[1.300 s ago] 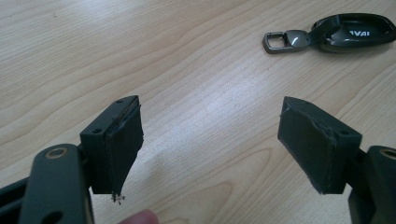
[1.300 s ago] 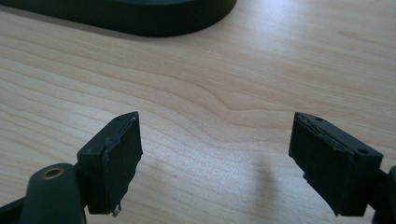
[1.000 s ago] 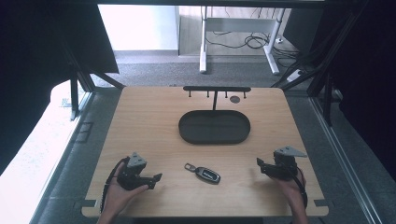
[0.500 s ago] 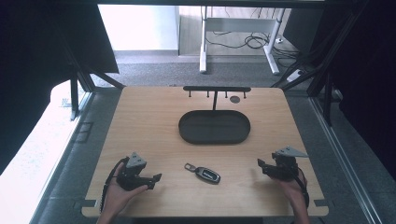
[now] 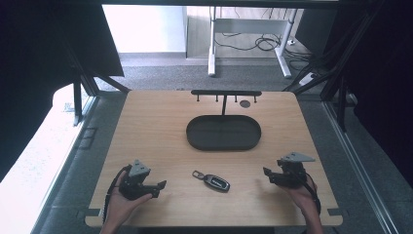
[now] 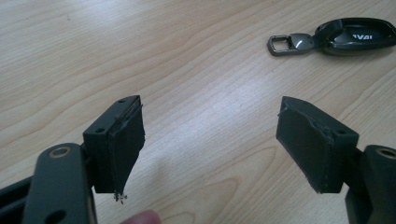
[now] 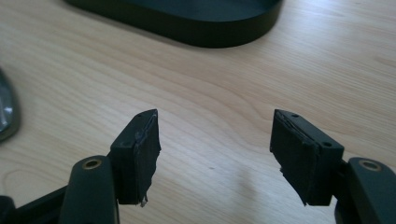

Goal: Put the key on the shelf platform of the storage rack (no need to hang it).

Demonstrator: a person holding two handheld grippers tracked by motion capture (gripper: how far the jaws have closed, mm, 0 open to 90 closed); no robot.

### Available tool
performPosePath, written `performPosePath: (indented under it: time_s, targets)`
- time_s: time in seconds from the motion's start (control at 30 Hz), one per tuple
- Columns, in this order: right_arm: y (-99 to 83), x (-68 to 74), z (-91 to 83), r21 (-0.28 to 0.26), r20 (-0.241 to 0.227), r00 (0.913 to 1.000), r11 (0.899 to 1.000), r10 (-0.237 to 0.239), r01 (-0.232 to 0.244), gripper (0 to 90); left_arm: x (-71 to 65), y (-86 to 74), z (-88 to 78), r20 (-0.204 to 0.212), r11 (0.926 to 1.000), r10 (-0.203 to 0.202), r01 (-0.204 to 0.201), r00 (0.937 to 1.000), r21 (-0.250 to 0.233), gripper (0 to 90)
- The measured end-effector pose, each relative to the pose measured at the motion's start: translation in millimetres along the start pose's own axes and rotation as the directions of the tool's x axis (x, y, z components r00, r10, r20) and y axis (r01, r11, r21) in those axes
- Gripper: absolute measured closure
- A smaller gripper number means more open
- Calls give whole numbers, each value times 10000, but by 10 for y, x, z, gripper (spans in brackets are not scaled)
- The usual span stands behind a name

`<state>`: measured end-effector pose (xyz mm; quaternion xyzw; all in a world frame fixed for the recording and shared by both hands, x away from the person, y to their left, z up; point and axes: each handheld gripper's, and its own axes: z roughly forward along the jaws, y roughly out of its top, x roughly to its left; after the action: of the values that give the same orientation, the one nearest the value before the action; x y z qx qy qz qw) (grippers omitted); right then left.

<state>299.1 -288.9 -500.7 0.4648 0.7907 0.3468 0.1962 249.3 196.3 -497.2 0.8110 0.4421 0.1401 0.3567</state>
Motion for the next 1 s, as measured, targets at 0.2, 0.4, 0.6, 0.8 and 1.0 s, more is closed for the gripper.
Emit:
performPosePath:
  time_s: [0.2, 0.4, 0.6, 0.8, 1.0]
  targets:
    - [198, 197, 10, 572, -825, 9936, 9950, -771, 819, 350, 6, -13, 5, 132, 10000, 17, -18, 9999, 67, 239]
    - [398, 393, -6, 563, -1059, 9865, 9897, -1252, 1316, 398, 16, -17, -21, 209, 10000, 3, -3, 9998, -7, 238]
    - [589, 596, 13, 789, -1547, 9712, 9777, -1810, 1948, 406, -12, -19, 6, 146, 10000, 67, -68, 9999, 40, 240]
    - [725, 824, 80, 1060, -2071, 9510, 9611, -2297, 2552, 404, -25, -21, 21, 169, 9998, 157, -159, 9997, 81, 240]
    - [826, 1073, 182, 1264, -2574, 9202, 9338, -2949, 3346, 385, -18, -23, 12, 212, 9998, 182, -184, 9996, 67, 240]
